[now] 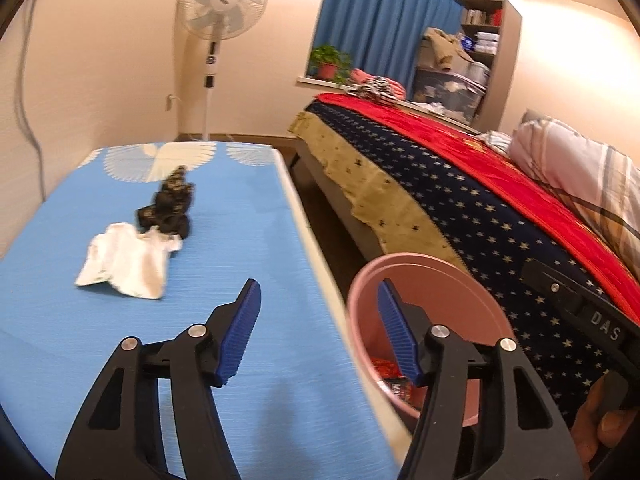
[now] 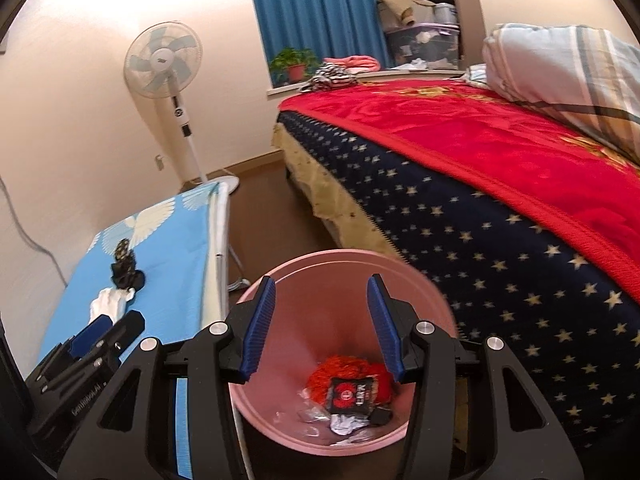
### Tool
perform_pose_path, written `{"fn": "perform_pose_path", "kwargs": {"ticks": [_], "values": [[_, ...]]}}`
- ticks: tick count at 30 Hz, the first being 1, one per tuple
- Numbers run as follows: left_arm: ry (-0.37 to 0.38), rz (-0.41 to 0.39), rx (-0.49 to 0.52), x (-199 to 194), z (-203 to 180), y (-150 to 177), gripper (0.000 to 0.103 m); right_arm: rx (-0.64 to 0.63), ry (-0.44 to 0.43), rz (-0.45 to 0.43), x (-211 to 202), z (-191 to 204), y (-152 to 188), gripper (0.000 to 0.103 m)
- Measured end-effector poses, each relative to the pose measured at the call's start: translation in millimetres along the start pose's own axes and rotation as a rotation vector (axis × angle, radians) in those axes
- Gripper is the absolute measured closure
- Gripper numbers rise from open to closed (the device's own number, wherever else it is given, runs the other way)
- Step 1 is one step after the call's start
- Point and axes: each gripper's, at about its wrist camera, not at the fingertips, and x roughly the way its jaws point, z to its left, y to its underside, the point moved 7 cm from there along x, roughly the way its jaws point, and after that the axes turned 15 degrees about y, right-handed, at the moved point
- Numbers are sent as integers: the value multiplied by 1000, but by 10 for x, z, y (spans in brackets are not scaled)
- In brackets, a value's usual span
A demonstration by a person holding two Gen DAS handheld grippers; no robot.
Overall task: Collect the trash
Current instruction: 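Open both tools to drop the pouch and strap into the wastebasket, then grasp the white paper bag with the left tool while the right tool grasps the black cloth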
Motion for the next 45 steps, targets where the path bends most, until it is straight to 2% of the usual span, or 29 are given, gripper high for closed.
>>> {"fn": "perform_pose_path", "kwargs": {"ticks": [2,11,15,18,25,32,37,40,42,45], "values": [[-27,-7,-17,-43,125,-2,50,-4,-18,2,-4,85,13,54],[-194,-71,-143,-312,789,-4,58,-55,-115,-4,-38,580,68,56],[-254,-93,-218,-406,1096,19,59,-95,-168,-11,-69,819,77,63],[-279,-90,-273,-403,1306,57,59,-116,-195,-7,-59,945,76,64],[-300,-78,-413,-305,1676,153,59,-171,-216,-14,33,1208,3,65],[-231,-51,-552,-53,1931,238,59,-217,-243,-5,208,1453,-75,65],[-222,-62,-568,48,1997,195,59,-229,-296,21,362,1722,-114,65],[-222,-68,-578,75,2053,162,71,-239,-338,28,430,1944,-136,64],[-227,-73,-579,70,2080,152,98,-251,-368,38,483,2135,-130,64],[-271,-93,-547,2,2077,110,101,-273,-420,66,586,2472,-86,61]]}}
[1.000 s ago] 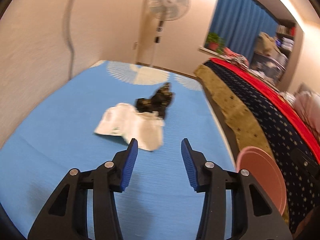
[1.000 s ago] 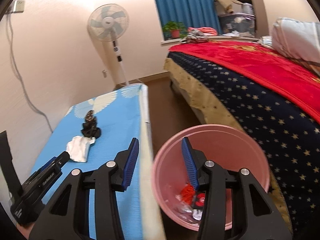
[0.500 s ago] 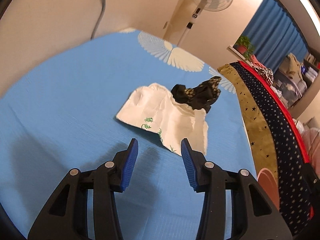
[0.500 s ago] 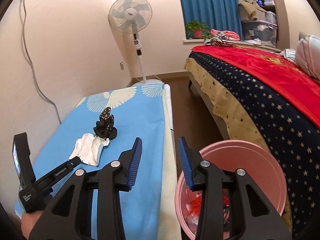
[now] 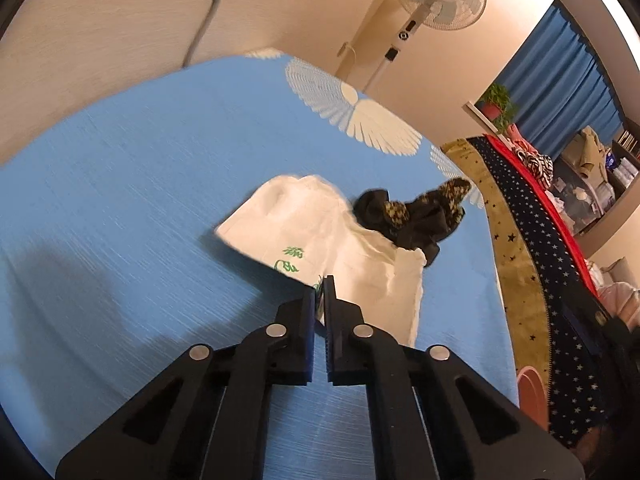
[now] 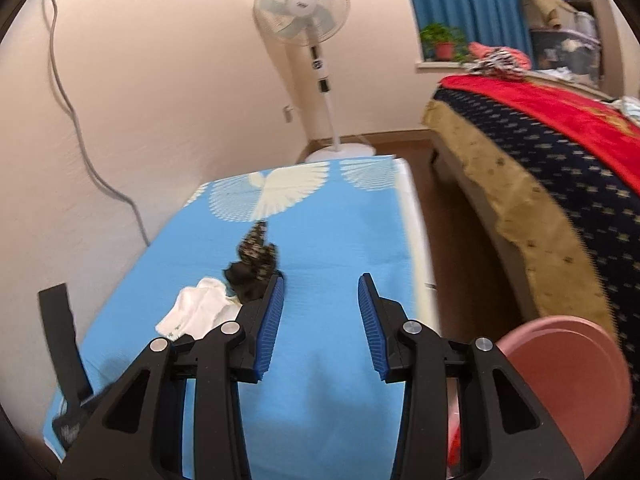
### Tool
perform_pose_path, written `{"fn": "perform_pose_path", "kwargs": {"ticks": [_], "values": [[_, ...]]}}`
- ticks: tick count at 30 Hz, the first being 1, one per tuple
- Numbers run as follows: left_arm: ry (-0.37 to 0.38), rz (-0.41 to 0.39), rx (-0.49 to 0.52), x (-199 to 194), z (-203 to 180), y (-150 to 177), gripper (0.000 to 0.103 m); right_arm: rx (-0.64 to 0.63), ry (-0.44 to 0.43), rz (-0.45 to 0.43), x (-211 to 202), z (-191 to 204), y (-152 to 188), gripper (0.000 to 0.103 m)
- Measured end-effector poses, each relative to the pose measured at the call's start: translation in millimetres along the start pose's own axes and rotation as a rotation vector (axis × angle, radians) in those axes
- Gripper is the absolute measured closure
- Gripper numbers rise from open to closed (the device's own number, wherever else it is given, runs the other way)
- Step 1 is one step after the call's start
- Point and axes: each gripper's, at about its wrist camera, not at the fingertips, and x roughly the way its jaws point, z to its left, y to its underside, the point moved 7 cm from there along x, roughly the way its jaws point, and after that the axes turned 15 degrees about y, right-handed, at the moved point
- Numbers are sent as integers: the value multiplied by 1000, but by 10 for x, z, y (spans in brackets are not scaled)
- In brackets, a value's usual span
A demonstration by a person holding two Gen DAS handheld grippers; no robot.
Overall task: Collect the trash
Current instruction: 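Grasp the white paper bag with the left tool while the right tool grasps the black cloth, then carry the white bag and black cloth over the pink wastebasket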
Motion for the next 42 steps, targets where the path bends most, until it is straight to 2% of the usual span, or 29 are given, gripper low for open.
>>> {"fn": "perform_pose_path", "kwargs": {"ticks": [2,4,6,8,14,15,17,19,21,29,42], "values": [[-38,-24,27,-50,-12,-33,101,-16,-23,16,124,148,-2,58],[-73,-38,34,-92,29,-55,101,-37,-45,42,294,318,4,48],[-101,-47,10,-117,113,-52,101,-59,-55,71,449,455,34,42],[-113,-50,-12,-122,164,-58,101,-81,-51,77,546,542,38,42],[-122,-40,15,-107,135,-48,101,-106,-70,116,766,702,79,43],[-122,-39,13,-108,137,-50,101,-114,-72,121,792,731,93,46],[-121,-38,9,-106,144,-47,101,-119,-75,127,820,747,114,61],[-122,-37,9,-105,144,-44,101,-126,-88,141,827,758,144,89],[-124,-37,14,-107,131,-40,101,-131,-93,138,785,745,153,96],[-112,-41,37,-167,32,-38,101,-107,-35,88,414,403,153,99],[-68,-51,152,-510,-422,30,101,-37,46,40,-425,-309,218,99]]}}
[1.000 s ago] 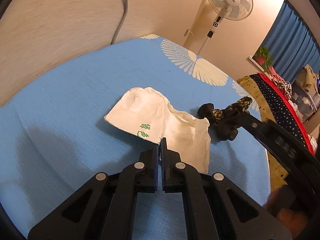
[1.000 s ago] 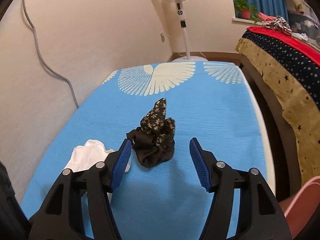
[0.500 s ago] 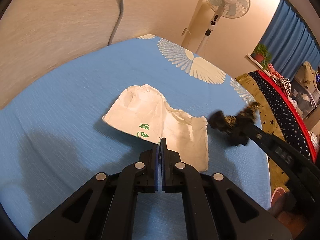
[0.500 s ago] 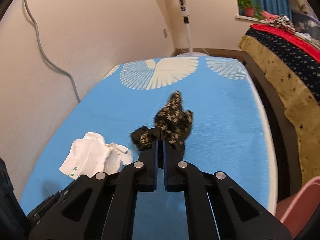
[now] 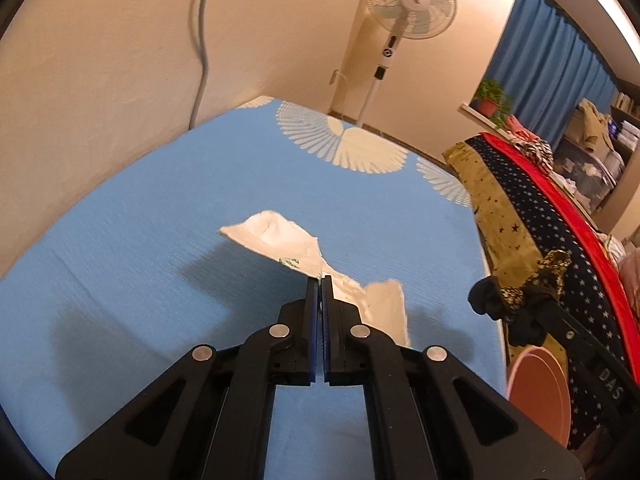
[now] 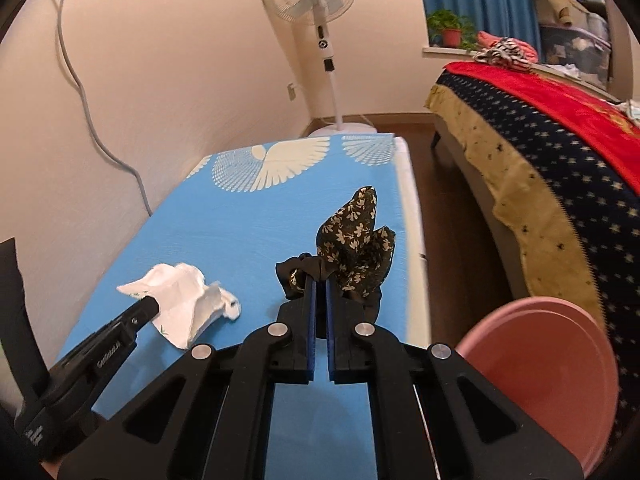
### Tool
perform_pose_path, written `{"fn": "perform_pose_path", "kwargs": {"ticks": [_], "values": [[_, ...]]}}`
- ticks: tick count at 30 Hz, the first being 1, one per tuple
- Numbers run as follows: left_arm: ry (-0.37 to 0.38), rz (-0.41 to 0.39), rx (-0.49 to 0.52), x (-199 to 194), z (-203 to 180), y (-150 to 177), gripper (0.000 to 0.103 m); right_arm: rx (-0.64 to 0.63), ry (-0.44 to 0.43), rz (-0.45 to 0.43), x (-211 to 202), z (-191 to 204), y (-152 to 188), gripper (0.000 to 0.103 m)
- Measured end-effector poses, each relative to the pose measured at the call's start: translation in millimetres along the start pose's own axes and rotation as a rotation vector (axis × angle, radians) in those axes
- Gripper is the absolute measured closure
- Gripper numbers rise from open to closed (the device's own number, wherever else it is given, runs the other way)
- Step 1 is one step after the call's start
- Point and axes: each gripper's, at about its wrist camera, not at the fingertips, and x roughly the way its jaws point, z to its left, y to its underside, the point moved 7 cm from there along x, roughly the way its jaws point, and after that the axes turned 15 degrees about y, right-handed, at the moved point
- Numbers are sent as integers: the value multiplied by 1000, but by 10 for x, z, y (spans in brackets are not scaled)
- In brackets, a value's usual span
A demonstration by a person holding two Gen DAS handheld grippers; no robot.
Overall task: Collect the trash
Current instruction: 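Carry the white bag and black cloth over the pink wastebasket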
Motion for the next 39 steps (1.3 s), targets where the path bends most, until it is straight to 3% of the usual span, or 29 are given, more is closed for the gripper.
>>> {"fn": "perform_pose_path", "kwargs": {"ticks": [12,23,39], "values": [[54,1,165,-406,-489,139,102,39,36,-71,-823,-612,145,99],[112,37,279,-655,-966,304,102,76,81,-138,-1207,-970,108,99],[201,75,369,-500,-1340,474,102,167,207,-125,-1127,-1446,212,99]]}}
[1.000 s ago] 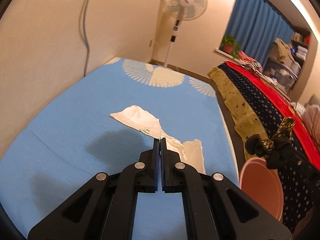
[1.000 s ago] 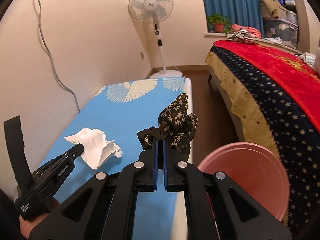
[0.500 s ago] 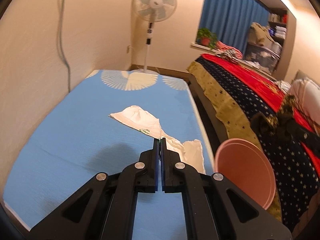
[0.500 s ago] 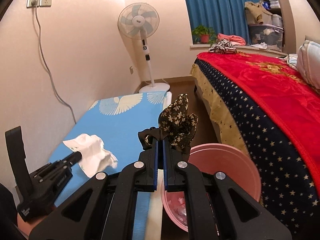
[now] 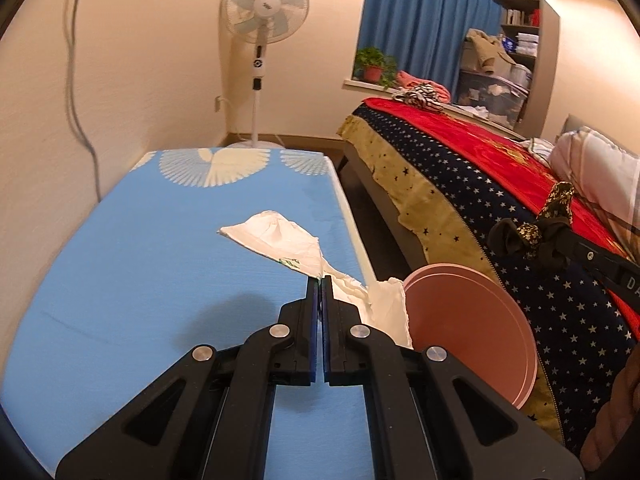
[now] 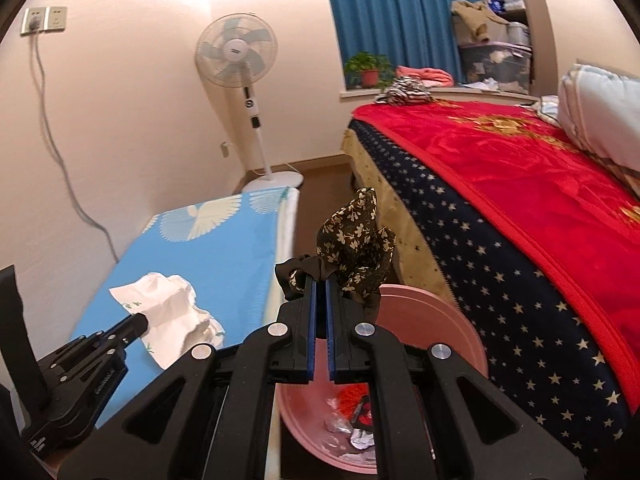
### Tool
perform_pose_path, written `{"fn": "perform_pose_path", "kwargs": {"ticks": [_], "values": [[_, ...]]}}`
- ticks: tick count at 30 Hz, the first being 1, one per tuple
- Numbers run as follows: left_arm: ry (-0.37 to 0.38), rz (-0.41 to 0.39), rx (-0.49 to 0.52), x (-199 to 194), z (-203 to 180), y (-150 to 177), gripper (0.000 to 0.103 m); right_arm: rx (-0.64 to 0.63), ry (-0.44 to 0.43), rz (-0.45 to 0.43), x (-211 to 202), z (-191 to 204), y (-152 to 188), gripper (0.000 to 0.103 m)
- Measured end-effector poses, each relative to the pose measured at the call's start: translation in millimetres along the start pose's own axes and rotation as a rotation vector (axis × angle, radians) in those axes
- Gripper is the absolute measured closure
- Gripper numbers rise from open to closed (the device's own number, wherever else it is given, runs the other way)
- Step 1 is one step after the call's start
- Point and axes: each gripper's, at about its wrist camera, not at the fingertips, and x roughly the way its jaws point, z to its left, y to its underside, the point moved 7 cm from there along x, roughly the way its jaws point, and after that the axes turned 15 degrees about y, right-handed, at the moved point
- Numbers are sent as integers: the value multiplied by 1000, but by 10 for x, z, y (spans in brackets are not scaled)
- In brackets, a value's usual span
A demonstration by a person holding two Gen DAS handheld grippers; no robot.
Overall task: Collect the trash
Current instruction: 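Carry the white bag and black cloth over the pink wastebasket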
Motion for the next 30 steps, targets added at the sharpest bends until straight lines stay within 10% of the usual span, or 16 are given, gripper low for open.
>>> {"fn": "perform_pose_path", "kwargs": {"ticks": [30], "values": [[192,35,105,562,-719,-3,102,73,197,29,300,-491,40,99]]}}
